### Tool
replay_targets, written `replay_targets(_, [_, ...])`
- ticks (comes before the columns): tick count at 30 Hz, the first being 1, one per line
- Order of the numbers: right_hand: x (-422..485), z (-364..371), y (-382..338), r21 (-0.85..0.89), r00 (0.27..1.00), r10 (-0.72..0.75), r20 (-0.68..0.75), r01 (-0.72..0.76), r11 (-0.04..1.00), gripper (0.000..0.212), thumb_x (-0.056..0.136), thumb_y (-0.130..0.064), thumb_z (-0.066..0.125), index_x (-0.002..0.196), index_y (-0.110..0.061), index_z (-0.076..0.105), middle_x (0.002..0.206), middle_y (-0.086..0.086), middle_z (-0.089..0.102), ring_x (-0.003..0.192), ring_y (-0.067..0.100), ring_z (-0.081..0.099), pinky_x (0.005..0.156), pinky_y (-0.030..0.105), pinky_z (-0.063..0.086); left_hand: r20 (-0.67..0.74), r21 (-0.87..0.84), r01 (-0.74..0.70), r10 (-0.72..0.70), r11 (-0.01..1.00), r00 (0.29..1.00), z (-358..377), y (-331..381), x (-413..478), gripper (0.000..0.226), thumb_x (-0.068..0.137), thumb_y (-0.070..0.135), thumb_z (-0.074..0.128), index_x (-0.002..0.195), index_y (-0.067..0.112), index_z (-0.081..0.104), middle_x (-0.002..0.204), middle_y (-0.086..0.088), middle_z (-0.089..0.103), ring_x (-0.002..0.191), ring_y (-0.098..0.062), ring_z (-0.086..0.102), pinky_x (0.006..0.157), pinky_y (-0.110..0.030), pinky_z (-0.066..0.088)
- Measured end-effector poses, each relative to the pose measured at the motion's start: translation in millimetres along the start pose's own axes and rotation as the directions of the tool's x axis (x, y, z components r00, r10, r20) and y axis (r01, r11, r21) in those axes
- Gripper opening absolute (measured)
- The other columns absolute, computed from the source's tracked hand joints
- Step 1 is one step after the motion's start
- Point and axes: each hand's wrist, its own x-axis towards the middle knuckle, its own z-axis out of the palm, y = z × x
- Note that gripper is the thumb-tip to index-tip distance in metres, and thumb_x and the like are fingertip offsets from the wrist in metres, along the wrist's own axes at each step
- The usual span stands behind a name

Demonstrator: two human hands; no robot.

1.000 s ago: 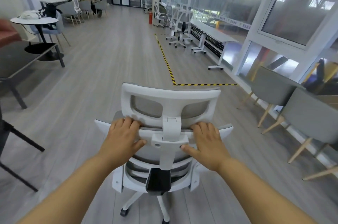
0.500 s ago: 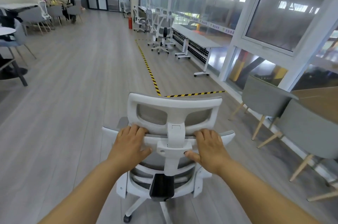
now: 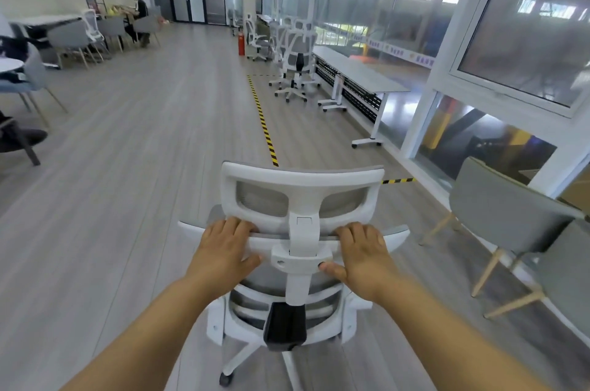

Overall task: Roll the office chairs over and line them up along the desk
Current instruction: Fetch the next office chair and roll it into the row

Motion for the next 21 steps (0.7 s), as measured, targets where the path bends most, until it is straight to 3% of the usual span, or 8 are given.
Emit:
replay_targets(7, [135.5, 16.7, 72.4, 0.031, 0.998, -0.052, -0.021, 0.052, 0.998, 0.086, 0.066, -0.076, 0.009, 0.125, -0.022, 0.041, 0.119, -0.001, 0.040, 0.109, 0.021, 0.035, 0.099, 0.031, 0.025, -0.027, -0.001, 0.014, -0.014, 1.000, 1.000, 45.5, -16.5, 135.3, 0.041, 0.073, 0.041, 0.071, 0.104, 0.021, 0.054, 0.098, 0.003, 0.050, 0.090, -0.020, 0.046, 0.091, -0.039, 0.038])
replay_targets(12, [237.8, 37.1, 112.6, 0.070, 0.995, -0.053, -0.089, 0.059, 0.996, 0.081, 0.071, -0.074, 0.023, 0.120, -0.017, 0.050, 0.114, 0.003, 0.047, 0.107, 0.027, 0.043, 0.098, 0.037, 0.031, -0.057, 0.021, 0.004, -0.002, 1.000, 0.998, 81.1, -41.8, 233.7, 0.040, 0.075, 0.050, 0.058, 0.104, 0.022, 0.054, 0.098, 0.003, 0.052, 0.091, -0.021, 0.048, 0.089, -0.039, 0.039])
replay_targets(16, [327.8, 46.0, 135.8, 0.060, 0.997, -0.021, -0.080, 0.026, 0.998, 0.086, 0.069, -0.075, 0.020, 0.126, -0.016, 0.048, 0.120, 0.004, 0.047, 0.112, 0.028, 0.042, 0.102, 0.036, 0.028, -0.081, 0.023, 0.016, -0.014, 1.000, 0.997, 107.4, -68.0, 320.9, 0.040, 0.070, 0.041, 0.071, 0.100, 0.018, 0.058, 0.093, -0.001, 0.056, 0.085, -0.025, 0.052, 0.084, -0.043, 0.044])
replay_targets(19, [398.5, 48.6, 148.5, 0.054, 0.999, 0.004, -0.036, -0.002, 0.999, 0.093, 0.066, -0.076, 0.013, 0.132, -0.018, 0.043, 0.127, 0.004, 0.043, 0.119, 0.026, 0.036, 0.107, 0.034, 0.021, -0.070, 0.037, 0.010, -0.008, 0.999, 0.998, 125.5, -95.3, 390.3, 0.040, 0.068, 0.044, 0.069, 0.096, 0.017, 0.059, 0.089, -0.002, 0.056, 0.079, -0.027, 0.054, 0.079, -0.043, 0.047])
replay_targets(21, [444.1, 51.4, 155.9, 0.068, 0.999, 0.019, -0.038, -0.017, 0.998, 0.095, 0.065, -0.076, 0.011, 0.134, -0.017, 0.041, 0.131, 0.005, 0.041, 0.123, 0.026, 0.032, 0.112, 0.035, 0.016, -0.077, 0.070, 0.001, 0.004, 0.998, 0.997, 136.7, -113.9, 435.5, 0.040, 0.070, 0.051, 0.055, 0.094, 0.019, 0.059, 0.086, 0.001, 0.056, 0.076, -0.025, 0.055, 0.074, -0.040, 0.048])
